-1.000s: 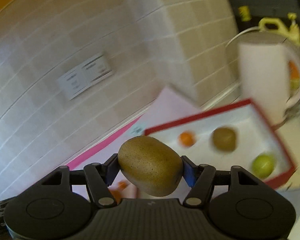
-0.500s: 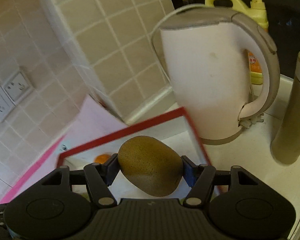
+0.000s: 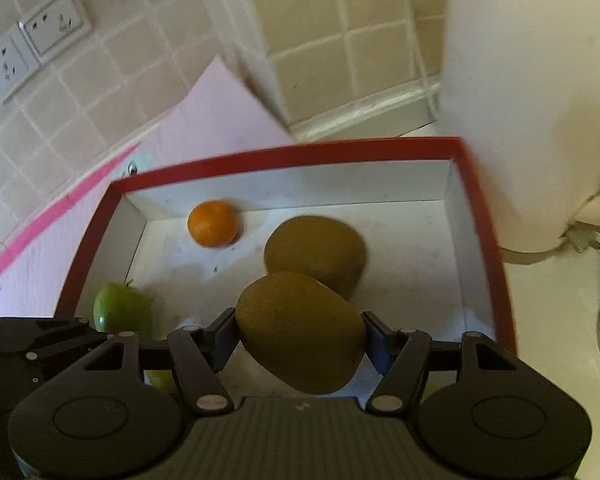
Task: Organize fruits
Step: 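Open the right tool over the box while the left tool releases its apple, then return both tools toward the fruit on the mat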
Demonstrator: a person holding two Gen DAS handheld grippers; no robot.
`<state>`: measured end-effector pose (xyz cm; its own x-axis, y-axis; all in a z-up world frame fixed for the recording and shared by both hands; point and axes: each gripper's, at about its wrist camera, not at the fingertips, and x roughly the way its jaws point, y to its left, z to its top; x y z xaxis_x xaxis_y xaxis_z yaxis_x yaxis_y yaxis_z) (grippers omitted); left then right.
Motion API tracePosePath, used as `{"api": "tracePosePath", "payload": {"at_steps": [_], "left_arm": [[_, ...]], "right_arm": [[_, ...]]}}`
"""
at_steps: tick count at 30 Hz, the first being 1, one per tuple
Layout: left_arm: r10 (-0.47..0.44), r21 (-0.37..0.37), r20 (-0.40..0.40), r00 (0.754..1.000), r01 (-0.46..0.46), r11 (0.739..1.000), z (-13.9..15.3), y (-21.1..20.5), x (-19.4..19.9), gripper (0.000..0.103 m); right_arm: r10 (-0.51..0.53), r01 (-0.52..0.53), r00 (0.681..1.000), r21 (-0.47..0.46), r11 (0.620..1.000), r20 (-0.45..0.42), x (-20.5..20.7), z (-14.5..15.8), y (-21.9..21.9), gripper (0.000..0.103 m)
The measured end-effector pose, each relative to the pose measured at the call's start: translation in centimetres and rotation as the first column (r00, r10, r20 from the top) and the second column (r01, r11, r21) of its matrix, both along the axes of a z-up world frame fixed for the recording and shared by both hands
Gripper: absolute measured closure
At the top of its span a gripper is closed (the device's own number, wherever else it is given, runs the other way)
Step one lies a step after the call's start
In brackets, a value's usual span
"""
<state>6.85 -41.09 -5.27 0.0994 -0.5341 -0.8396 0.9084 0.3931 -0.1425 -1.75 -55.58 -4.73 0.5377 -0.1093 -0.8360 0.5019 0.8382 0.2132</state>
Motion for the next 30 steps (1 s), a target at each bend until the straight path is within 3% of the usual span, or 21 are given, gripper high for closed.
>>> {"api": "tracePosePath", "payload": {"at_steps": [4, 12, 15, 18, 21, 25, 30], "left_arm": [[0.009, -0.006, -0.017, 1.000, -0.009, 1.000, 0.2, 0.6, 0.2, 0.044], [0.034, -0.031, -0.022, 0.999, -0.035, 0.999, 0.0, 1.2, 0.2, 0.043], [0.057, -0.028, -0.023, 0.998, -0.057, 0.998, 0.0, 1.3, 0.4, 0.034], [0.071, -0.073, -0.037, 0.997, -0.074, 0.995, 1.3, 2.3, 0.5, 0.028], [0.093, -0.163, -0.060, 0.994, -0.101, 0.981, 3.5, 4.5, 0.7, 0.023], [0.148, -0.225, -0.014, 0.989, -0.148, 0.963, 6.3, 8.3, 0.2, 0.023], [0.263, -0.307, 0.047, 0.964, -0.237, 0.922, 10.0, 14.8, 0.2, 0.023]], "right_arm": [[0.011, -0.012, 0.999, -0.026, 1.000, -0.039, 0.8, -0.7, 0.3, 0.039], [0.016, -0.017, 1.000, -0.054, 0.998, -0.026, 1.4, -0.8, 0.8, 0.040], [0.002, -0.003, 1.000, -0.039, 0.999, -0.024, 1.1, -0.4, 0.4, 0.039], [0.009, -0.008, 1.000, -0.034, 0.999, 0.022, 0.3, 1.6, 0.5, 0.039], [0.016, -0.010, 0.998, -0.098, 0.995, 0.055, -0.6, 4.2, 1.1, 0.030], [-0.012, 0.034, 0.992, -0.173, 0.984, 0.125, -2.0, 7.8, 2.1, 0.016], [0.023, 0.022, 0.981, -0.229, 0.973, 0.192, -2.5, 11.2, 4.4, 0.014]]}}
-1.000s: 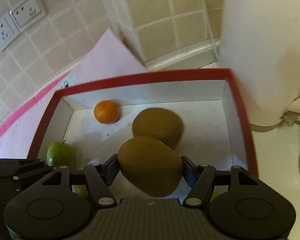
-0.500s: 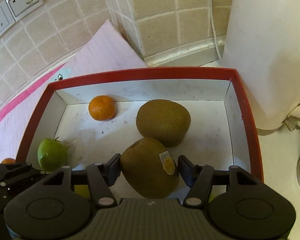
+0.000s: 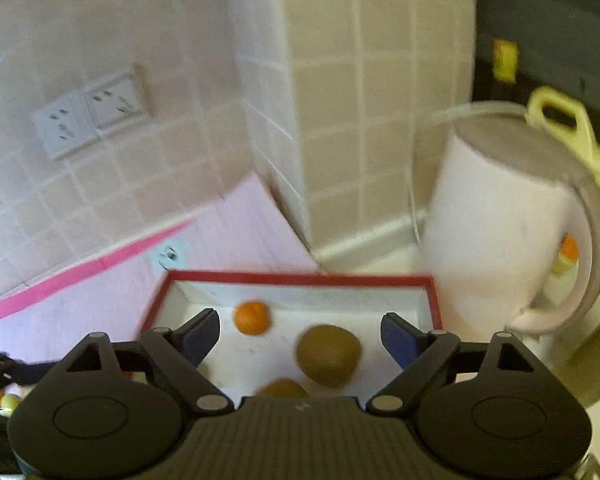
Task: Organize fruits
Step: 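Return both tools toward the fruit on the mat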
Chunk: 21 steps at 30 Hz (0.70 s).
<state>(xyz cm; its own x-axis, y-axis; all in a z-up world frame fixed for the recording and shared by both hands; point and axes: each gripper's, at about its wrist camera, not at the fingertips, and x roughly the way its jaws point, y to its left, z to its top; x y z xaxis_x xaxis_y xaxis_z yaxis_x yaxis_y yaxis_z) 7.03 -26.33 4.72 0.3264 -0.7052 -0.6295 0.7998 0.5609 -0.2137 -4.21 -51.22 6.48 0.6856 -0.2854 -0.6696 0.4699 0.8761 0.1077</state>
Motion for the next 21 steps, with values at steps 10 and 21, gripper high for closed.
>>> {"api": "tracePosePath", "payload": {"at_steps": [10, 21], "left_arm": [[0.355, -0.159, 0.003, 0.935, -0.350, 0.923, 4.1, 16.1, 0.8, 0.023], [0.580, -0.102, -0.057, 0.813, -0.583, 0.806, 1.2, 29.0, -0.5, 0.023]], "right_arm": [[0.192, -0.187, 0.978, -0.060, 0.981, 0.086, 2.6, 3.3, 10.7, 0.009], [0.422, -0.422, 0.907, -0.023, 0.906, -0.005, 8.7, -0.3, 22.6, 0.009]]}}
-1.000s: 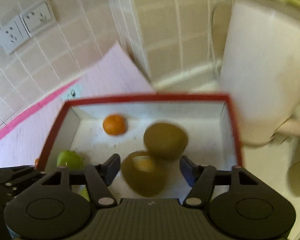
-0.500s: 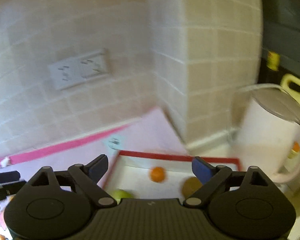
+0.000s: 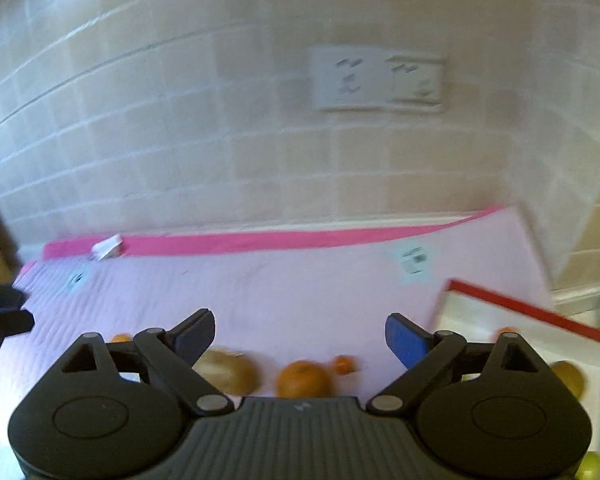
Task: Organize fruits
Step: 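Return both tools toward the fruit on the mat, then grasp a stickered kiwi with the right tool while the left tool grasps a mandarin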
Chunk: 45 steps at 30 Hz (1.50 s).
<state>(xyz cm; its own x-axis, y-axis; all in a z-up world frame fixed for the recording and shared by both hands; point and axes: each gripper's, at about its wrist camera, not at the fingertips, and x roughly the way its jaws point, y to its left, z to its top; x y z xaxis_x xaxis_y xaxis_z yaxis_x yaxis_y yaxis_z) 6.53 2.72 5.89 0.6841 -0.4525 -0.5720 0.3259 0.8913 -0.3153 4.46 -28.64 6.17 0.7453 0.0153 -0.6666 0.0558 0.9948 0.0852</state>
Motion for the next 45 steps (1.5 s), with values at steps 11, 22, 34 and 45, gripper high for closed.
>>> {"api": "tracePosePath", "payload": {"at_steps": [11, 22, 34, 45], "left_arm": [[-0.050, 0.133, -0.119, 0.992, 0.066, 0.989, -6.2, 1.9, -1.8, 0.023], [-0.249, 0.276, -0.151, 0.957, 0.283, 0.919, -10.6, -5.9, -0.3, 0.023], [-0.349, 0.195, -0.218, 0.911, 0.391, 0.899, -12.5, -7.5, 2.0, 0.040], [-0.388, 0.173, -0.203, 0.899, 0.423, 0.889, -12.5, -7.4, 1.4, 0.060]], "right_arm": [[0.187, -0.205, 0.966, -0.083, 0.975, -0.181, 4.0, -5.3, 6.8, 0.010], [0.409, -0.509, 0.842, -0.265, 0.819, -0.353, 7.0, -9.7, 10.6, 0.012], [0.485, -0.618, 0.737, -0.178, 0.766, -0.471, 11.1, -12.7, 10.8, 0.034], [0.483, -0.588, 0.736, -0.094, 0.803, -0.474, 12.0, -12.9, 9.7, 0.043]]}}
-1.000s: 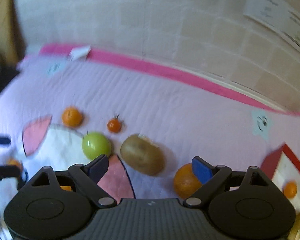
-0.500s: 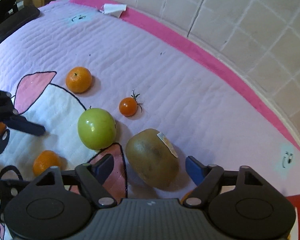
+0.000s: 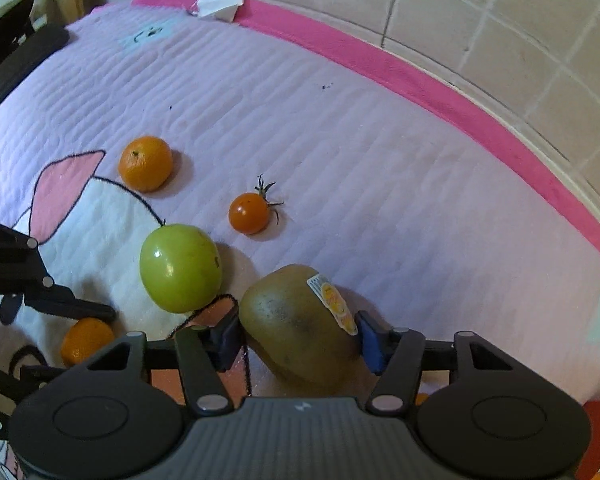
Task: Organize fruits
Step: 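Grasp a stickered kiwi with the right tool while the left tool grasps a mandarin, then carry the kiwi and mandarin over the red box with both tools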
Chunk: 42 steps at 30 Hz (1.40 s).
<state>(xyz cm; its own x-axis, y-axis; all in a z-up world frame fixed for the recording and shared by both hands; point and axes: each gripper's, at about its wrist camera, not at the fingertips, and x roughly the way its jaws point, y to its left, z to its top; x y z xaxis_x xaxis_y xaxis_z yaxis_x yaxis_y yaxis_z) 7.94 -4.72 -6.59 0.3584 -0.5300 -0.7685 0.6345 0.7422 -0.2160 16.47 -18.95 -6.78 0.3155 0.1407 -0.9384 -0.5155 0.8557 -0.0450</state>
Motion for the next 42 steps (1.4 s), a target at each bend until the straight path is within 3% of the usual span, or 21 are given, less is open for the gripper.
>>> {"api": "tracePosePath", "payload": {"at_steps": [6, 19, 29, 35, 42], "left_arm": [[0.011, -0.001, 0.007, 1.000, -0.011, 1.000, 0.8, 0.5, -0.5, 0.060], [-0.045, 0.064, 0.188, 0.981, 0.034, 0.997, 5.5, -0.3, -3.6, 0.060], [-0.113, 0.045, 0.249, 0.962, 0.106, 0.993, 8.3, -4.0, -4.7, 0.060], [-0.199, 0.010, 0.285, 0.938, 0.205, 0.979, 10.6, -8.4, -4.5, 0.060], [-0.283, -0.002, 0.327, 0.902, 0.300, 0.954, 12.4, -15.7, -3.7, 0.060]], "right_arm": [[-0.026, 0.026, 0.999, 0.015, 1.000, 0.038, -2.2, 1.3, 0.2, 0.043], [-0.071, 0.078, 0.974, -0.023, 0.997, 0.215, -7.9, 8.2, -0.4, 0.043], [-0.195, 0.200, 0.939, 0.012, 0.980, 0.283, -12.4, 12.1, -5.5, 0.043], [-0.353, 0.358, 0.872, 0.048, 0.932, 0.339, -15.4, 15.2, -12.5, 0.043], [-0.560, 0.575, 0.733, 0.089, 0.813, 0.385, -18.9, 17.5, -21.9, 0.043]]}}
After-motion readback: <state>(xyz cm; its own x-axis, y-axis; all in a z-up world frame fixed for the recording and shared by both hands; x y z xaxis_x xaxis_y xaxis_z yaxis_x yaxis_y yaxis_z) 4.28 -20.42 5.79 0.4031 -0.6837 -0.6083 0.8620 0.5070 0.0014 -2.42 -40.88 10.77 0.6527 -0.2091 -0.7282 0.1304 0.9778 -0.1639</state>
